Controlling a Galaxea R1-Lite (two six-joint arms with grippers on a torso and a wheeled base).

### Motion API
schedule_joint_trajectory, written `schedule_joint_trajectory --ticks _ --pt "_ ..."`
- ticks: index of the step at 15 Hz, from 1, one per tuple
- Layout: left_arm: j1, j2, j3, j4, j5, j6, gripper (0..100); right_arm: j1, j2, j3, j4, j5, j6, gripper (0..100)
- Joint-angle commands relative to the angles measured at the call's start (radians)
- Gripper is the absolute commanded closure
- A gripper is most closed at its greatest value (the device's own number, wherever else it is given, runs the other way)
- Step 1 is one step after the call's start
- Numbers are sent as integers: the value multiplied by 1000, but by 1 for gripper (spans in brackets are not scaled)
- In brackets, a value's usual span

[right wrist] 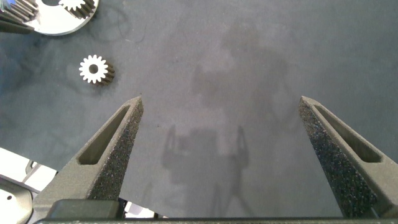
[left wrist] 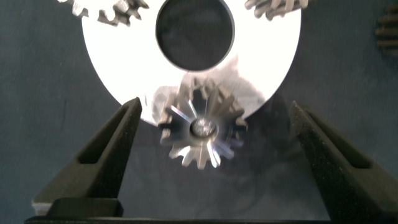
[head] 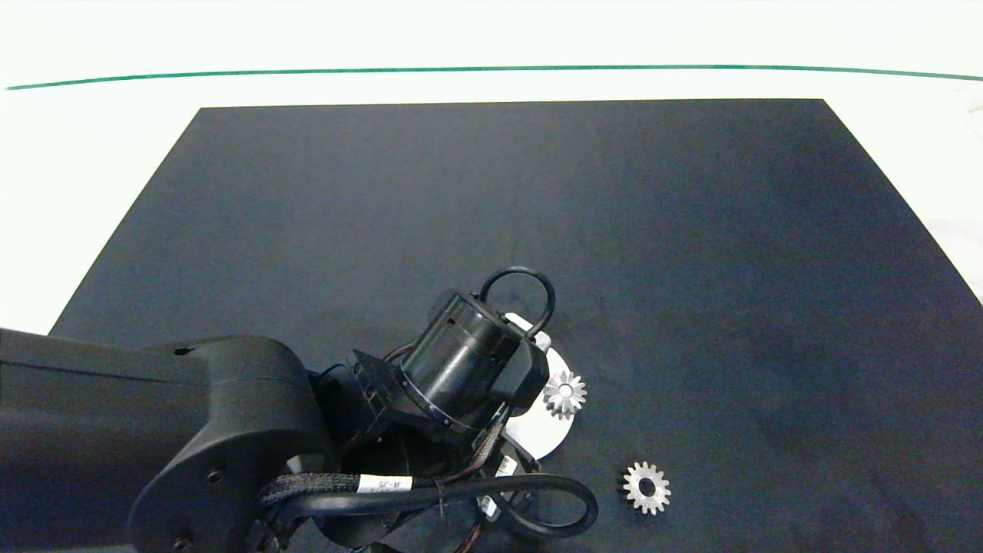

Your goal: Remove an incorrectly installed larger gear and replace it with the correct smaller gear

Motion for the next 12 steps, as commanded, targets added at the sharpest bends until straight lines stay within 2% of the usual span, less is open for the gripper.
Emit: schedule_joint_trajectory --ticks 1,12 --pt "0 10 11 -3 3 -1 8 1 1 2 3 0 -2 0" --pt "-3 12 11 -5 3 4 29 17 -1 10 2 0 -4 0"
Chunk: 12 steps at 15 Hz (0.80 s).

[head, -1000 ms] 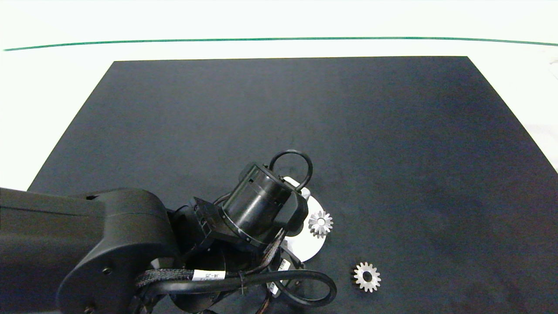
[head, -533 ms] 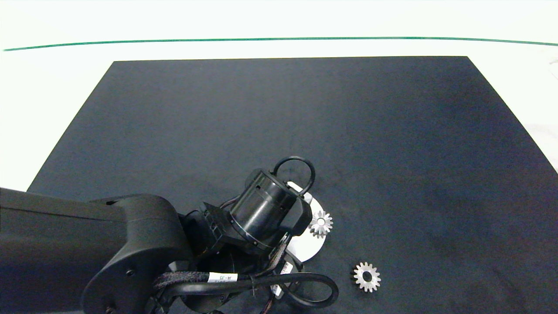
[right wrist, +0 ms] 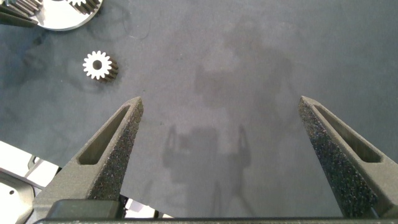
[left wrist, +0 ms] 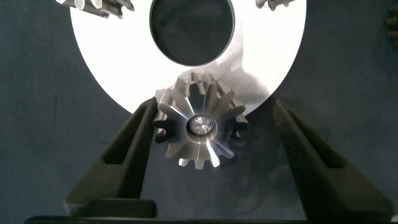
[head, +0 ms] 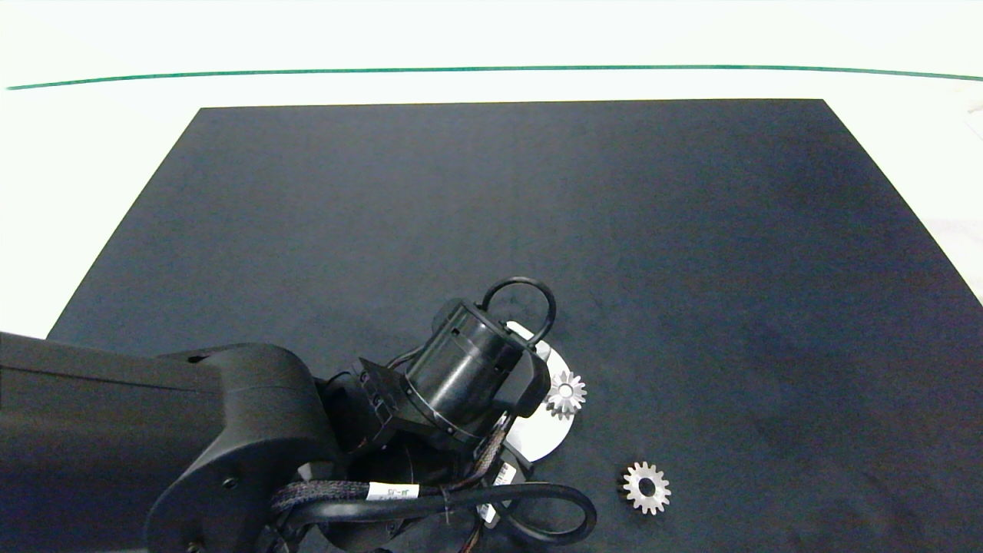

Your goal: Remove an incorrectly installed larger gear and replace it with the correct smaller gear

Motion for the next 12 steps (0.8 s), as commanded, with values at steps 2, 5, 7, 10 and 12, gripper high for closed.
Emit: schedule_joint_trajectory --ticks 2,5,7,10,12 --pt "-2 2 -13 1 2 6 34 0 0 0 2 0 -2 0" --pt "-2 7 -16 1 2 6 40 2 0 3 2 0 -2 0" --pt "-2 21 -15 -8 2 6 44 2 0 5 2 0 -2 0" --pt "-3 24 -15 -19 2 7 50 2 0 5 2 0 -2 0" --pt "-2 31 -10 -19 2 7 53 2 0 5 2 1 -2 0"
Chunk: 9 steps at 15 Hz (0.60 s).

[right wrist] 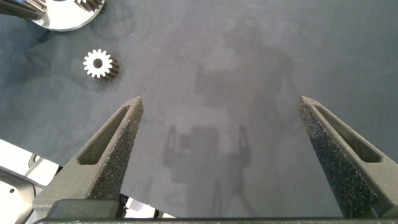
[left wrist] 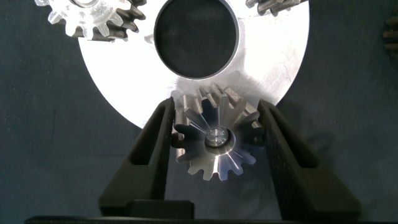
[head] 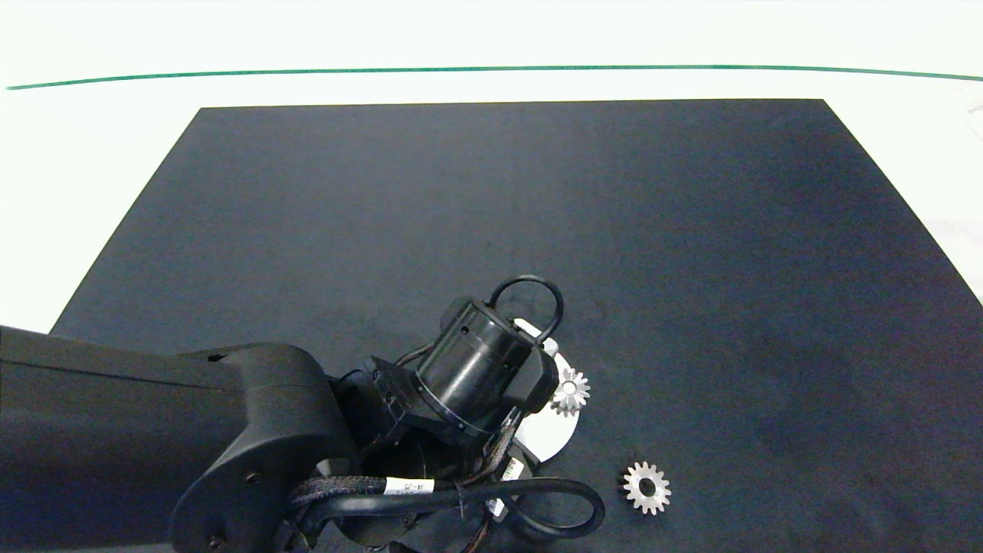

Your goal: Remove an incorrectly installed larger gear and replace it with the correct smaller gear

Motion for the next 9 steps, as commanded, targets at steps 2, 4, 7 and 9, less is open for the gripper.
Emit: schedule_joint_trajectory --ticks 2,4,7,9 --pt "-1 16 5 1 3 -1 58 1 0 0 4 -1 -2 0" --pt "-1 16 7 -1 3 -2 62 5 0 0 4 0 -2 0" --pt "2 2 0 -13 2 -1 68 11 -6 0 4 -1 0 0" --pt "2 -19 -16 -11 3 -5 71 11 -8 0 2 -1 -2 0"
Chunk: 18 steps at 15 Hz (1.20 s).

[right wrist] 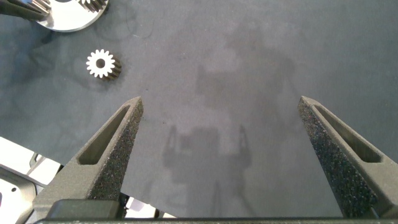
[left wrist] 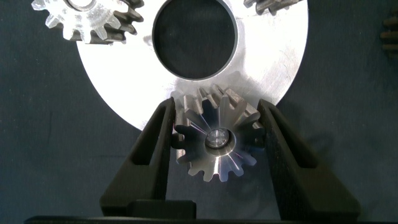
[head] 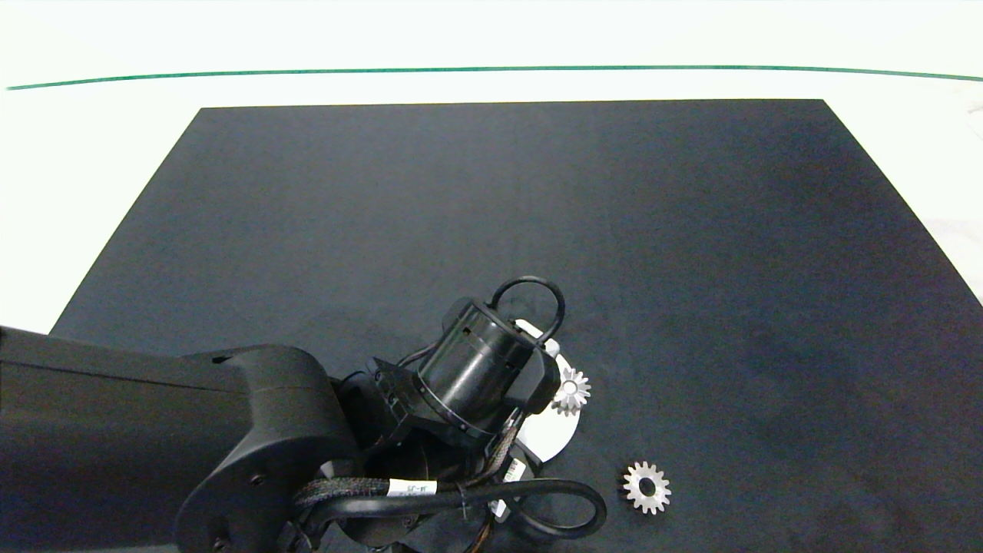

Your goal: Remove an incorrectly installed larger gear and replace it with the correct smaller gear

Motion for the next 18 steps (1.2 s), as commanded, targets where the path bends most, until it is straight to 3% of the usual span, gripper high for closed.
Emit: schedule_joint_trajectory --ticks 1,4,8,12,17,18 --pt "1 -33 -17 0 5 -2 72 1 -5 0 2 -1 -3 0" --pt "1 -90 -15 4 5 2 72 1 -14 0 1 -1 -3 0" --pt "1 -174 -11 90 5 1 72 1 -19 -2 -12 -4 -3 0" --pt "33 -257 26 92 5 2 72 1 -19 0 -12 -4 -3 0" --pt "102 -314 138 92 5 8 72 1 -23 0 -12 -4 -3 0" --pt "128 -322 169 96 5 22 72 1 -26 0 -12 -4 -3 0"
